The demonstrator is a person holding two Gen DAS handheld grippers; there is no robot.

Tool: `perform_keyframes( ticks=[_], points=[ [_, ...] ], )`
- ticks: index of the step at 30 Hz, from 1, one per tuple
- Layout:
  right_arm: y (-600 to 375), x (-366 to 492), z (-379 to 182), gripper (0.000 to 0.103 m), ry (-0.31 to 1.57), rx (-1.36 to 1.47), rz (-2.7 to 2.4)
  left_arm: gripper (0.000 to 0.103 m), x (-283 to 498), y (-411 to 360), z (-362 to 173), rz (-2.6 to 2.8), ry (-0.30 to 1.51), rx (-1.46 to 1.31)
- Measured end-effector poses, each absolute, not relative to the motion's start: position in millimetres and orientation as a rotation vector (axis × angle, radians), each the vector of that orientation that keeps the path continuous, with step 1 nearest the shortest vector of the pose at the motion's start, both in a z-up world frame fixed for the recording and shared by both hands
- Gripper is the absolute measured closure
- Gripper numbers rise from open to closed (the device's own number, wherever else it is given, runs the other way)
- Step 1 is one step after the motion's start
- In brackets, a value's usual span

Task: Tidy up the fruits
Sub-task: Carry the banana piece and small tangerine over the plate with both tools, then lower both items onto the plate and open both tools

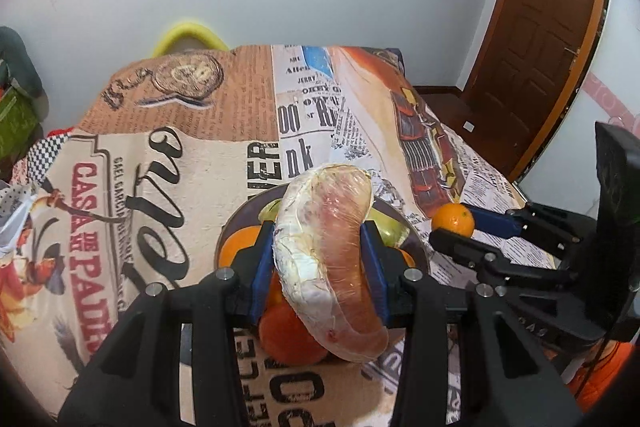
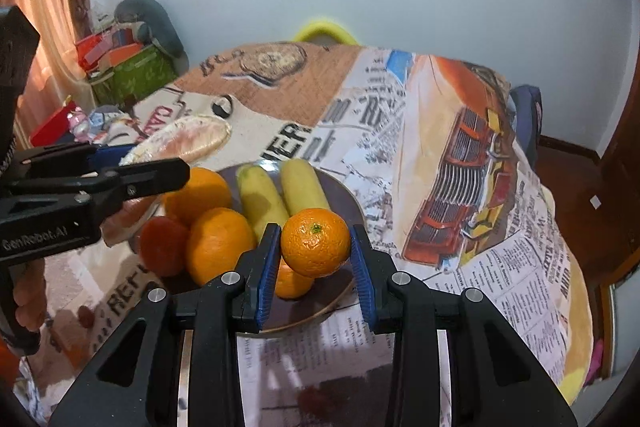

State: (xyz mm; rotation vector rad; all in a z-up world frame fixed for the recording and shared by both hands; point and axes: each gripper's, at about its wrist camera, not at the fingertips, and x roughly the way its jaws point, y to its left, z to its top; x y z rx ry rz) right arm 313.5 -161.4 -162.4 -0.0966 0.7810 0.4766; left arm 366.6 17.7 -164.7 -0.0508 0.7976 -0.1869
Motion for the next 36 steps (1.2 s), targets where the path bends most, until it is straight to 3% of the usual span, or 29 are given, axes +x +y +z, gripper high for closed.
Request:
perform_keyframes(
  ticks=[17,21,24,36],
  points=[
    [-170.9,337.5,-198.4,0.070,0.901,-0.044,0.491,0.061,394.4,6.7,-190.9,-0.140,0.841,-0.026],
    [-172.9,338.1,-197.6,0.058,0.900,-0.036,0.488,0.061,391.2,7.6,-188.3,-0.139,0.845,-0.026],
    [-174.4,336.5,-196.5,0.058,0.897,-0.032,0.484,0.061,384.3,6.2,-183.9,-0.133,0.835,-0.015],
    [-181.5,296.2,-145.8,0.058,0.797,-0.043,0.463,0.060,331.0,14.3,-143.1,-0.119,0.773,-0.018]
  ],
)
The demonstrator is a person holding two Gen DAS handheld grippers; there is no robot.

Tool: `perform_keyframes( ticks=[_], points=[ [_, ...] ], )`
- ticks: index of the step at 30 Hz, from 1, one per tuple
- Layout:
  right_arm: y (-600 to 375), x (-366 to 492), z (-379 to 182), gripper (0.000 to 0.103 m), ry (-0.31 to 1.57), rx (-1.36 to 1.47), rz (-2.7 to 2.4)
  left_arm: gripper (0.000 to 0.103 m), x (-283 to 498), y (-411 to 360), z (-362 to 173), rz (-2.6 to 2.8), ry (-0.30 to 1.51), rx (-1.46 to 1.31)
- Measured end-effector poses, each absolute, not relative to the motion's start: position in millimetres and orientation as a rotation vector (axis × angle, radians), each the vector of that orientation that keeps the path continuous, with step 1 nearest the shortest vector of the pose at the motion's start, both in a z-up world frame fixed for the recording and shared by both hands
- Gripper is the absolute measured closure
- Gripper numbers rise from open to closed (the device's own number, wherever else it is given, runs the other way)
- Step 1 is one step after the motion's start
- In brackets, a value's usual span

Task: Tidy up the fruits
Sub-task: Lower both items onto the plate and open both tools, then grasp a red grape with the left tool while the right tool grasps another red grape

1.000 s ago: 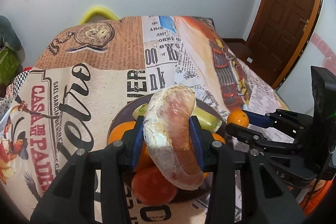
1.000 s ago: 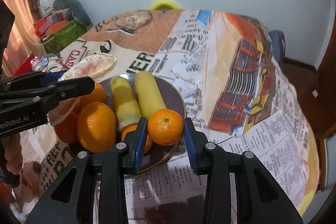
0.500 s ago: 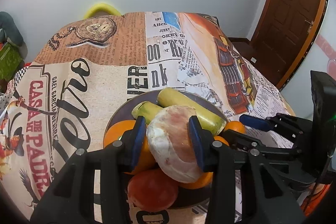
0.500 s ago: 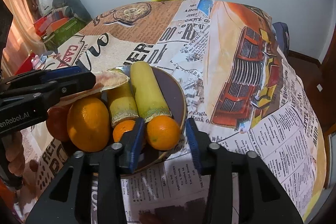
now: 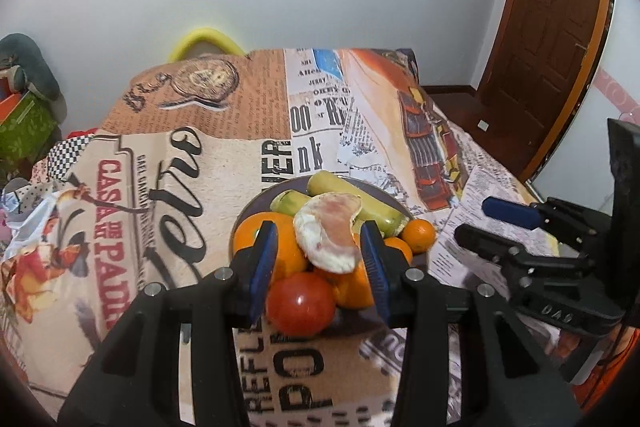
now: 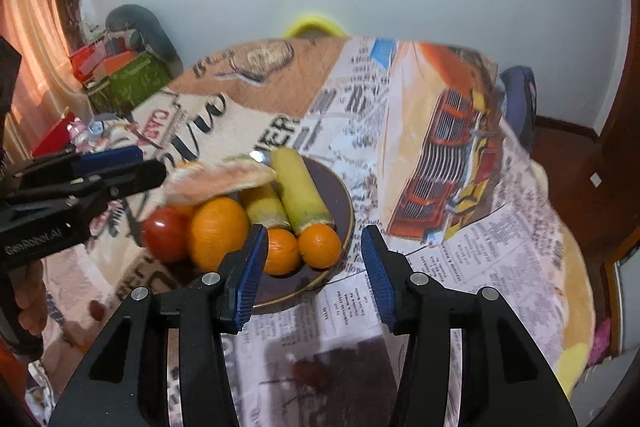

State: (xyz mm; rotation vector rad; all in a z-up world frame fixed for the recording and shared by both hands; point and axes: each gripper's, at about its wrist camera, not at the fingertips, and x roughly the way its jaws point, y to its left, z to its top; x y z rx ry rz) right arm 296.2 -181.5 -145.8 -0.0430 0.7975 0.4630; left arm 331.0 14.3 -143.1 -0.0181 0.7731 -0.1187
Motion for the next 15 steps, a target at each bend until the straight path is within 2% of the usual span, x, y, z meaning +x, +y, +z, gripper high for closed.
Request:
perform_keyframes(
  ticks=[4,15],
  points=[
    [-180.6,271.2,-120.9,0.058,0.746,-0.059,0.458,0.053,303.4,20.8,-124.8,-0.102,0.742,-0.025],
    [-181.9,218.0,-107.6,0.058,0.730,-0.084,0.451,0.049,240.9,47.1,-114.2,-0.037,0.740,-0.042]
  ],
)
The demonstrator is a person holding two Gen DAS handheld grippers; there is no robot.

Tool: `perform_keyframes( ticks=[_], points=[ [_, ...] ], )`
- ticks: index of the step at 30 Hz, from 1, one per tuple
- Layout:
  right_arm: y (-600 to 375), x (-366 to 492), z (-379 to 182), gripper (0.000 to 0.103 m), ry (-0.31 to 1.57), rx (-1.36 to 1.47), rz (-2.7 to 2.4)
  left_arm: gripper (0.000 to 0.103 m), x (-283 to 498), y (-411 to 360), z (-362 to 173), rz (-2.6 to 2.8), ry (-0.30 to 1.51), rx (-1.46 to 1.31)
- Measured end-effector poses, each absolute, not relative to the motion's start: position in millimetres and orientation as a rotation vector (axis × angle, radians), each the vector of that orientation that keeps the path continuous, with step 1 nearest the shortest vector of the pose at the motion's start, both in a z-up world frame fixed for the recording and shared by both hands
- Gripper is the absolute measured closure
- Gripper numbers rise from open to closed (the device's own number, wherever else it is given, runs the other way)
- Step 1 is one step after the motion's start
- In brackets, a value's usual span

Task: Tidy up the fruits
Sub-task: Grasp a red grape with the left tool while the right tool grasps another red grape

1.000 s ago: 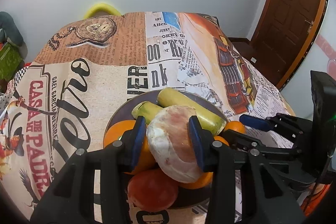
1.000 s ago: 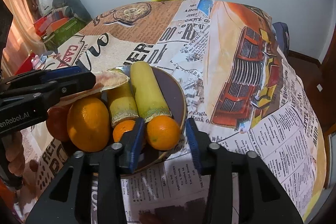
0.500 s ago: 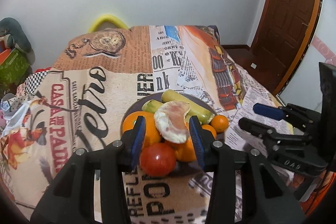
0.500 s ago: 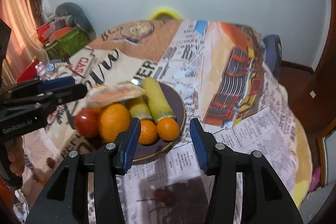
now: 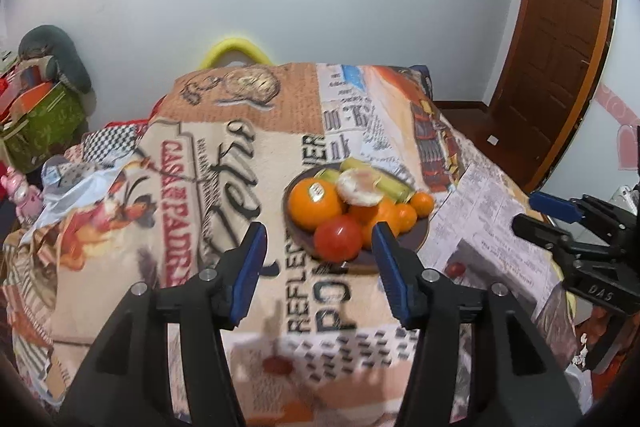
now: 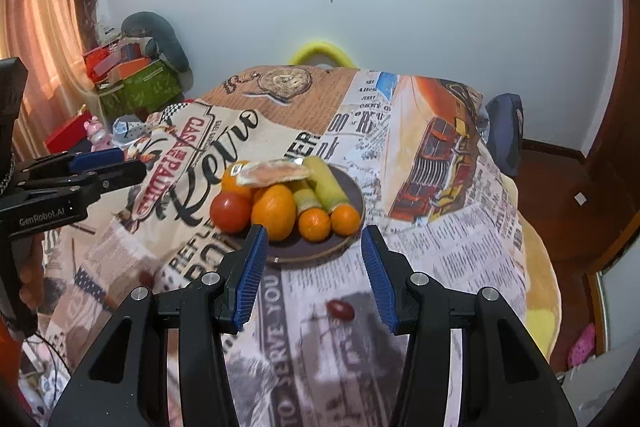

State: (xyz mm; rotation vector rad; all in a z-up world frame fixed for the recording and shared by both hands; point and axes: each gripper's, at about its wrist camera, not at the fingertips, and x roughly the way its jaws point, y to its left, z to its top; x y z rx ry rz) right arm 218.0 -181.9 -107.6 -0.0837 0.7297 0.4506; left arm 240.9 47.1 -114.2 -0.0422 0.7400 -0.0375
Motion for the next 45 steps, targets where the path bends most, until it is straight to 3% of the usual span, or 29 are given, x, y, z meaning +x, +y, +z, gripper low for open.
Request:
perform_keyframes(
  ticks=[15,24,33,40,45],
  points=[
    [-188.3,194.7,-158.1,0.057,0.852,-0.085,0.427,0.049,204.5,75.5,-203.6,0.020,0.948,-0.060],
    [-192.6,200.1,-183.0,0.057,0.914,-0.072,0.415,0.066,209.2,77.7,-240.7,0.010,1.014,-0.082],
    [-188.8,215.6,-200.1,0.058,0.954,-0.079,0.411,0.074,213.5,79.0,-245.1,-0.018,1.000,-0.098],
    [-185.0,227.8,-206.8,0.068,0.965,-0.074,0.415,0.075,212.8,80.5,-240.4,-0.022,0.982,-0.102],
    [-182.7,236.2,-211.6,0.083,0.976,-0.071,0.408,0.075,213.7,78.1,-230.9,-0.030,0.961,-0.083]
  ],
)
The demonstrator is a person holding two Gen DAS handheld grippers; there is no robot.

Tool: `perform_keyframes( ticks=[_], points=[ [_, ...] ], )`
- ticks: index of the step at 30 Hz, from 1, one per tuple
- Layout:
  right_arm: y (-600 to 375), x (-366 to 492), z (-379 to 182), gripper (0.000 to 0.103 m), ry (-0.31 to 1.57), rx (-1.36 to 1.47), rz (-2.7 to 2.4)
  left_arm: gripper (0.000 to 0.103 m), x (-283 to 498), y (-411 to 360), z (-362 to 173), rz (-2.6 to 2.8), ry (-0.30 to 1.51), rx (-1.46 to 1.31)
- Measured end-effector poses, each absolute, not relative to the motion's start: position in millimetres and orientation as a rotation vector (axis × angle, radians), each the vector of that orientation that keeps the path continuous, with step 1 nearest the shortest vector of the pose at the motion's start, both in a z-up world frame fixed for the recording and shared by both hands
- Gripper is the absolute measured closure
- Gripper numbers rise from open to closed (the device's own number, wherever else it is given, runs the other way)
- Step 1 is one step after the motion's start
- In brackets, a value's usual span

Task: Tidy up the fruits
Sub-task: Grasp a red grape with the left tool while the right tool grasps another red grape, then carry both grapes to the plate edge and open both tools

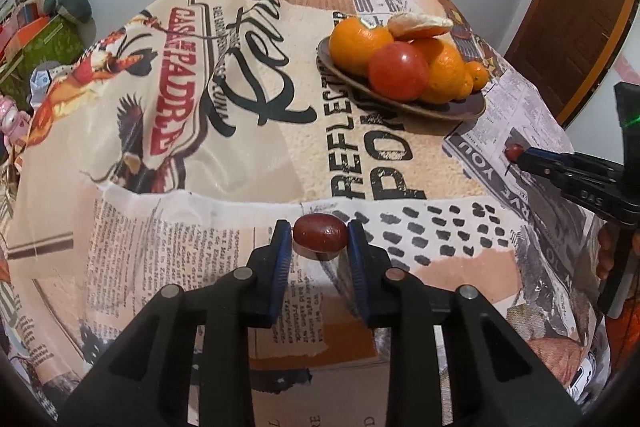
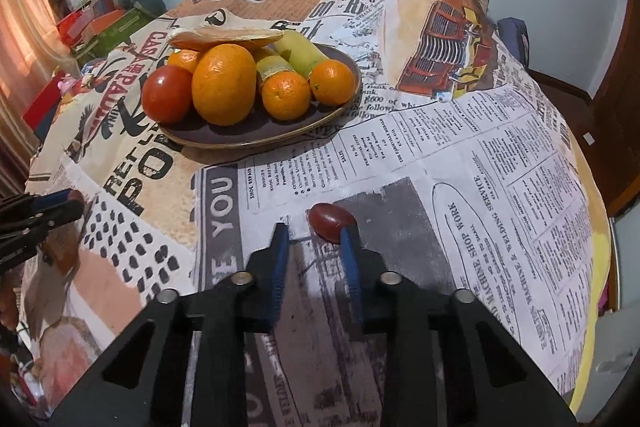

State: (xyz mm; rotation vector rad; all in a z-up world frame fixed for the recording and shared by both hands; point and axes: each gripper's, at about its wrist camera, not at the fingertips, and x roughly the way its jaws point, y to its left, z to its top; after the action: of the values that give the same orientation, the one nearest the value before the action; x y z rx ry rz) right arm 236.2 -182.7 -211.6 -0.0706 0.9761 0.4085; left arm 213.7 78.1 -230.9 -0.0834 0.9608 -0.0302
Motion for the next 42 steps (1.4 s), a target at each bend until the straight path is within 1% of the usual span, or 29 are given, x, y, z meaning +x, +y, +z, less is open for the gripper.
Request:
perform_keyframes(
  ticks=[3,6,14,16,17,18,19,24,25,26,32,42],
  points=[
    [-185.3,239.8,-212.8,0.084,0.974,-0.062,0.397,0.075,214.4,76.8,-225.4,-0.036,0.947,-0.082],
    [-187.9,241.3,-211.4,0.090,0.969,-0.062,0.397,0.075,215.6,73.9,-220.6,-0.042,0.937,-0.083],
    [-190.9,241.4,-201.6,0.091,0.958,-0.051,0.424,0.075,218.6,56.7,-202.5,-0.087,0.894,-0.076],
    [-190.6,242.2,-203.8,0.083,0.961,-0.054,0.402,0.075,218.6,51.9,-198.6,-0.097,0.885,-0.073],
    [-190.3,242.8,-205.6,0.073,0.965,-0.058,0.401,0.075,218.5,49.4,-196.9,-0.103,0.880,-0.071],
    [-189.9,243.8,-207.7,0.068,0.968,-0.060,0.399,0.075,218.6,46.7,-195.3,-0.111,0.877,-0.071],
    [-189.9,244.4,-209.7,0.068,0.969,-0.061,0.394,0.075,219.0,44.0,-194.1,-0.118,0.874,-0.070],
    [-189.7,250.6,-224.4,0.069,1.002,-0.029,0.409,0.075,223.6,33.7,-194.9,-0.138,0.875,-0.066],
    [-189.6,250.6,-224.1,0.072,0.994,-0.030,0.407,0.075,225.0,31.8,-195.8,-0.141,0.877,-0.066],
    [-189.4,250.7,-223.4,0.080,0.992,-0.034,0.406,0.075,226.7,30.0,-197.0,-0.146,0.879,-0.066],
    [-189.5,249.4,-217.6,0.080,0.979,-0.047,0.423,0.075,240.5,19.8,-201.0,-0.160,0.883,-0.084],
    [-181.1,253.0,-178.0,0.080,0.876,-0.026,0.472,0.075,270.4,2.9,-196.5,-0.173,0.867,-0.100]
  ],
)
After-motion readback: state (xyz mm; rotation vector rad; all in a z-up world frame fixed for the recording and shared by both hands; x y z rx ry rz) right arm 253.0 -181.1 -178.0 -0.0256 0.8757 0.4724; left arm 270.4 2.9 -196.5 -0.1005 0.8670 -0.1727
